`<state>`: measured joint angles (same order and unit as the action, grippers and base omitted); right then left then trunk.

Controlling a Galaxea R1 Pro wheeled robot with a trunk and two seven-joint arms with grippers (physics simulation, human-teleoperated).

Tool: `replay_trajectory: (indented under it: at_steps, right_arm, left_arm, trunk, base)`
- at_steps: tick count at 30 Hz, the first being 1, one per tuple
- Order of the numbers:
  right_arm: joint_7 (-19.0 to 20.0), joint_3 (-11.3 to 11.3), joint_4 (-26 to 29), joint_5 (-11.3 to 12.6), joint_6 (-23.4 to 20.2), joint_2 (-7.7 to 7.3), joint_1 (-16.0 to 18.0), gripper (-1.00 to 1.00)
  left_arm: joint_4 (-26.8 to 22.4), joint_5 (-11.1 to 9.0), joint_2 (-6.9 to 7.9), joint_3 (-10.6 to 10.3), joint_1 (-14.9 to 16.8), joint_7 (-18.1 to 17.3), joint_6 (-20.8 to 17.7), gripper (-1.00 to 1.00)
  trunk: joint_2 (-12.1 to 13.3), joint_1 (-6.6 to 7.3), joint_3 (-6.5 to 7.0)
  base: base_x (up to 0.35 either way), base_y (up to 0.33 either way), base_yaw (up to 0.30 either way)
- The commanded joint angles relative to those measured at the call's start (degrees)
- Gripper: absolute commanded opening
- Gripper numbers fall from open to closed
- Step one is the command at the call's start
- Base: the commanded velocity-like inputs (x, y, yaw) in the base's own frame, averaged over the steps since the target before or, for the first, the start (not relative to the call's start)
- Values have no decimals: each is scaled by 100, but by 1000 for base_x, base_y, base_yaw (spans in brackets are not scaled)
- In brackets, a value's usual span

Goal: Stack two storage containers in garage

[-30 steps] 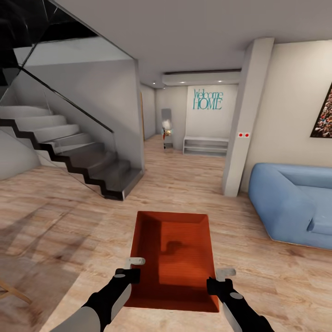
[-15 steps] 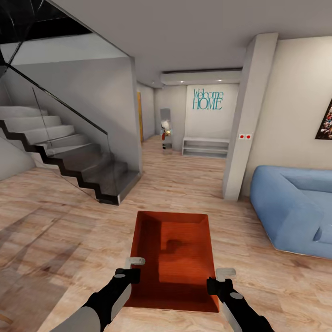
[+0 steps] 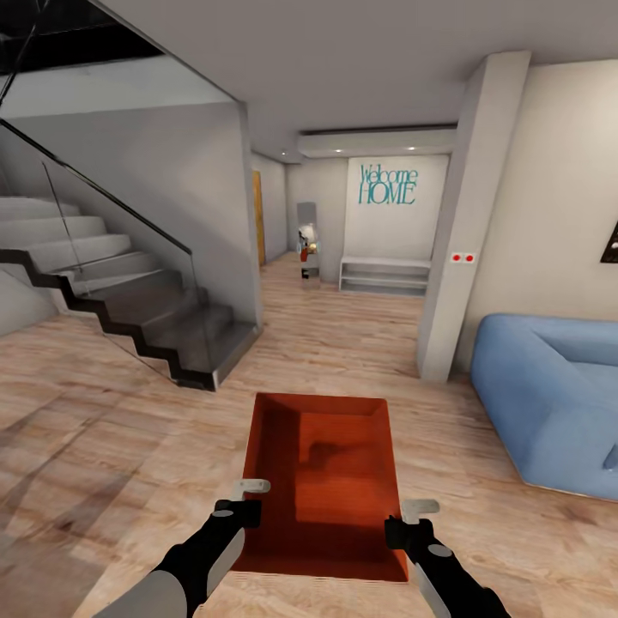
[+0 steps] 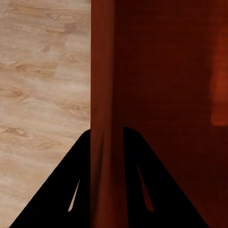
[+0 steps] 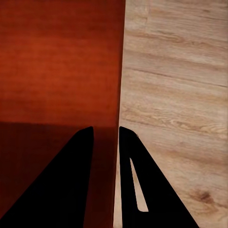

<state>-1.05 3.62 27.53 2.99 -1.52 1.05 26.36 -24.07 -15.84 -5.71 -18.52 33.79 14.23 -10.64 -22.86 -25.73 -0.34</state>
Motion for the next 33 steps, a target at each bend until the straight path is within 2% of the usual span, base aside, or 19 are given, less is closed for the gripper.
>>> replay_trajectory:
  at_steps: [1, 33]
  right_arm:
    - [-19, 7, -13, 26, -165, 0, 1, -100]
    - [-18, 7, -14, 18, -166, 0, 1, -100]
  left_arm:
    - [-28, -33, -246, -134, 1, -275, -17, -100]
    - [-28, -33, -250, -134, 3, -264, -34, -100]
  trunk:
    - [-6, -6, -3]
    - [-6, -6, -3]
  base:
    - [334, 0, 0]
    - [334, 0, 0]
